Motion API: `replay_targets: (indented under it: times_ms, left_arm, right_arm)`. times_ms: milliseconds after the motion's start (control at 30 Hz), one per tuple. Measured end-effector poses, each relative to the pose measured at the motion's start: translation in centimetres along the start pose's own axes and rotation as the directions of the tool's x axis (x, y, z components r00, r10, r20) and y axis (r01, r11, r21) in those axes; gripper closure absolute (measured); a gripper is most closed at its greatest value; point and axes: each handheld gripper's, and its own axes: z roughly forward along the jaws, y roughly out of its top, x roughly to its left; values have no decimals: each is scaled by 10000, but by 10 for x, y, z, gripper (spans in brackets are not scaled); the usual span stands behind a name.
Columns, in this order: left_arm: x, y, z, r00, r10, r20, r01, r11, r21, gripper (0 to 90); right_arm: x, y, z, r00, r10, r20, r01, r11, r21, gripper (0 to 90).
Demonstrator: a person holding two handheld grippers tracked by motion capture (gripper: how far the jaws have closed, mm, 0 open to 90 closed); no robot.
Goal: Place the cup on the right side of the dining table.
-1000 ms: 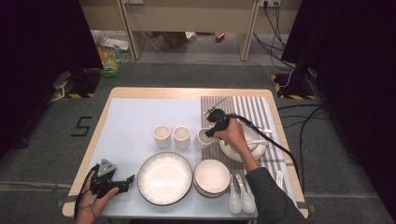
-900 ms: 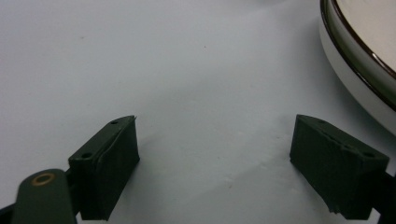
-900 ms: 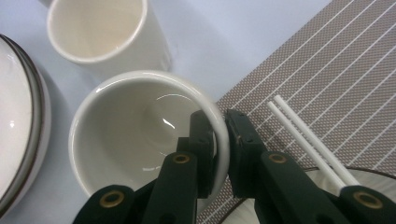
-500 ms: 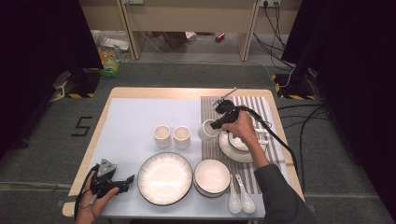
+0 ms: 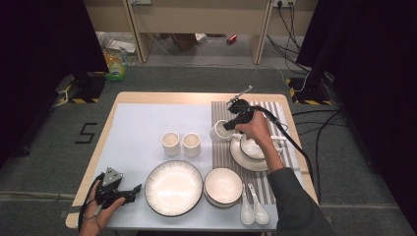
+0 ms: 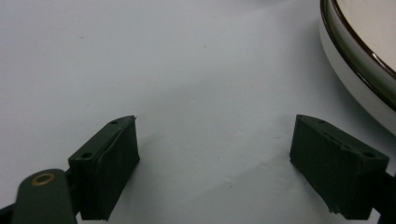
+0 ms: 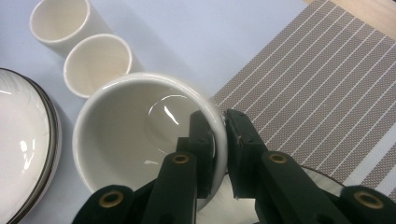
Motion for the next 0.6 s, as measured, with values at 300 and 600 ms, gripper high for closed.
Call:
replay_targets:
  times_ms: [300, 600]
  left_arm:
    - [0, 0, 0, 10000, 1, 1, -1, 10000, 4, 143]
    - [0, 0, 0, 10000, -2, 4, 2, 10000, 2, 143]
  right_arm:
    - [-5, 4, -1, 9997, 219, 76, -219, 9998, 11, 814]
    - [-15, 7, -2, 9981, 514, 342, -513, 9987, -51, 814]
